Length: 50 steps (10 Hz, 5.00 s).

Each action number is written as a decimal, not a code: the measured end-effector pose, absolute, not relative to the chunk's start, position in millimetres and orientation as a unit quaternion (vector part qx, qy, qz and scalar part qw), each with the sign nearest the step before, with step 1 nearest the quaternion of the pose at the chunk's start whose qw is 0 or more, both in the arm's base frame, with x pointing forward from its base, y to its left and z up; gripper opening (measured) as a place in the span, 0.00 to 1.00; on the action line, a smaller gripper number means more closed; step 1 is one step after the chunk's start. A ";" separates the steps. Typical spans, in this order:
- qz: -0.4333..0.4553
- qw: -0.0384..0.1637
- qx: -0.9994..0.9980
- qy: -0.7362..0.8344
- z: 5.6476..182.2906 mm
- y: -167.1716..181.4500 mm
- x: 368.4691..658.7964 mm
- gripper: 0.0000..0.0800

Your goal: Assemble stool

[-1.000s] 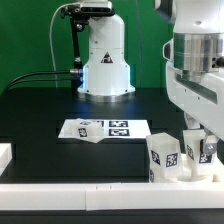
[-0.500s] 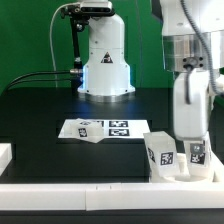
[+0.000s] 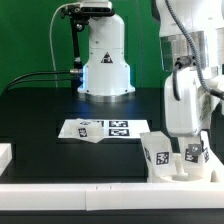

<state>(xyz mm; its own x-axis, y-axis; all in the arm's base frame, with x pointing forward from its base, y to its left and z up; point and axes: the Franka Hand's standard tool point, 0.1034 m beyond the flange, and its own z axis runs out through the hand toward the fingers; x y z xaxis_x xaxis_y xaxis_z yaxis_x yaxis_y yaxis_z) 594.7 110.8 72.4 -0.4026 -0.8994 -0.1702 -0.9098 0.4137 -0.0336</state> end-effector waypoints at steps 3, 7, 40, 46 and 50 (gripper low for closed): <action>0.043 0.085 -0.669 0.737 91.1 118.1 591.2 0.81; 0.035 0.088 -0.768 0.633 92.1 118.2 589.9 0.81; 0.007 0.006 -1.000 0.021 73.2 108.0 594.8 0.42; 0.022 0.046 -0.907 0.418 77.5 115.0 599.9 0.42; 0.032 0.046 -0.841 0.538 75.5 115.5 599.2 0.42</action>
Offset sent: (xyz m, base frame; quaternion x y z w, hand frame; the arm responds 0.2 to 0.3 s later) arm -0.0069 0.0176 0.0314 -0.0830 -0.0393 -0.3306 0.9393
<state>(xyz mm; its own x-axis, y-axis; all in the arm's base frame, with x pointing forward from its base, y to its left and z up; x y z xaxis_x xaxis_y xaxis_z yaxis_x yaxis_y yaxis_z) 599.2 115.5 75.5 0.4191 -0.9019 -0.1041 -0.9079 -0.4169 -0.0435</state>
